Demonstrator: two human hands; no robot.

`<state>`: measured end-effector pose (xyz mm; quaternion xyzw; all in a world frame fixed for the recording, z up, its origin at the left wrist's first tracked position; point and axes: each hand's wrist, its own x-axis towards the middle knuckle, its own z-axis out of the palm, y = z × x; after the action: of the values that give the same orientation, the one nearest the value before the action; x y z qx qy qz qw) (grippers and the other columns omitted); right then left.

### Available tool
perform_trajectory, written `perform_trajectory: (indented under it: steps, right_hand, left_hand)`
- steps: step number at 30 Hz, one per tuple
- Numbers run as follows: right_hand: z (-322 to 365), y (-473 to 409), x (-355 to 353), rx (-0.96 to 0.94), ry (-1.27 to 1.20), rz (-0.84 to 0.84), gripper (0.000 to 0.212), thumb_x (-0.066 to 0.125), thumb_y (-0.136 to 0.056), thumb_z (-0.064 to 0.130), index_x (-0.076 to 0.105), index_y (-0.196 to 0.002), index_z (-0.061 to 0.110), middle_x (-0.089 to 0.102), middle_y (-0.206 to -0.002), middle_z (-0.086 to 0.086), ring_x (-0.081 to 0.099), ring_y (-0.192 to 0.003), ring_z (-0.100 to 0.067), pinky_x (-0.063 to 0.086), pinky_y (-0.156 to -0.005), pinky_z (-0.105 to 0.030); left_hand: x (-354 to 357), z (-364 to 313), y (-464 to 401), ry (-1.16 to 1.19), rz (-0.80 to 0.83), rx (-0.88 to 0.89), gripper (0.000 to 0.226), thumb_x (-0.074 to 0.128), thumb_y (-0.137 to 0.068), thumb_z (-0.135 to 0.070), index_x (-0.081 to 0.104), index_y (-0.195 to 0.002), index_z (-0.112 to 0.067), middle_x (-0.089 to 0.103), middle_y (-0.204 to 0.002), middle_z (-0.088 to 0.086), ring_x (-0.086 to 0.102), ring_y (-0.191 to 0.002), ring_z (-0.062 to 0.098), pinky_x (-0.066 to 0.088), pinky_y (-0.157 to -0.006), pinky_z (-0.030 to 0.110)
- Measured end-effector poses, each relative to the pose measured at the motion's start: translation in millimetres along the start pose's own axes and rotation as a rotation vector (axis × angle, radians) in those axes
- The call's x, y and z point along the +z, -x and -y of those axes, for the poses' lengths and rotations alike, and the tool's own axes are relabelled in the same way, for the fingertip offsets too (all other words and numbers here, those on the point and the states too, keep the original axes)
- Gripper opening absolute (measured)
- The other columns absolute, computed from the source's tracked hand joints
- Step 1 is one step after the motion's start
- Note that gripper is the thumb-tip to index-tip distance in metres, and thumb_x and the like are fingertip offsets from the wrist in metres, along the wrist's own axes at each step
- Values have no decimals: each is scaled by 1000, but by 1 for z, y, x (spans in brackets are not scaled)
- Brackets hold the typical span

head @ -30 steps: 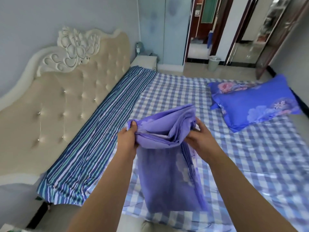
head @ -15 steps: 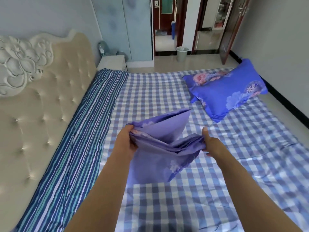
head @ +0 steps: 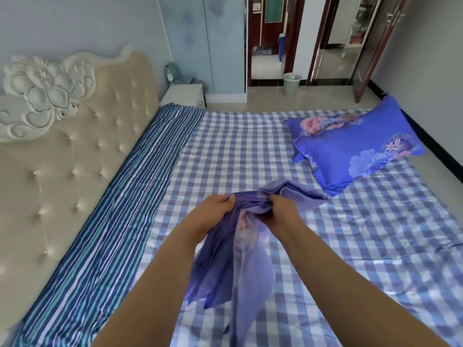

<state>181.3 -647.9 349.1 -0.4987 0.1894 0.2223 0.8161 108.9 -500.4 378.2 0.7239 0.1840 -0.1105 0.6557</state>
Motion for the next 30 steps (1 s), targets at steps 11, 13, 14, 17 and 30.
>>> perform_trajectory:
  steps: [11,13,14,17,30]
  right_hand:
    - [100,-30,-30,-205,1062,392,33,45,-97,45,60,-86,18,57,-72,-2,51,-59,-16,41,-51,-23]
    - [129,-45,-44,-181,1285,443,29,49,-96,43,55,-82,19,48,-64,0,40,-51,-13,31,-44,-20]
    - [144,-53,-51,-165,1388,445,29,51,-95,41,52,-79,17,44,-61,-1,36,-49,-14,29,-42,-21]
    - [179,-83,-71,-189,1755,378,34,50,-97,32,47,-71,11,45,-46,-2,32,-34,-15,25,-39,-20]
    - [194,-181,-97,-549,1850,43,25,51,-94,12,67,-109,0,62,-118,-22,57,-110,-35,45,-88,-34]
  left_hand:
    - [18,-12,-6,468,-444,7,32,41,-102,-26,61,-86,-8,71,-76,11,67,-57,15,55,-58,25]
    - [11,-8,-1,629,-621,-32,33,38,-103,-28,57,-84,-8,71,-86,16,64,-55,15,53,-54,25]
    - [7,-3,2,695,-701,-41,34,36,-104,-29,57,-88,-7,70,-95,20,64,-61,17,54,-61,27]
    - [-11,18,7,675,-948,-61,42,38,-103,-32,58,-113,3,60,-119,22,56,-89,21,47,-85,34]
    - [-9,-3,22,-550,-1106,137,37,38,-100,-39,49,-77,-12,61,-79,18,55,-76,34,44,-70,39]
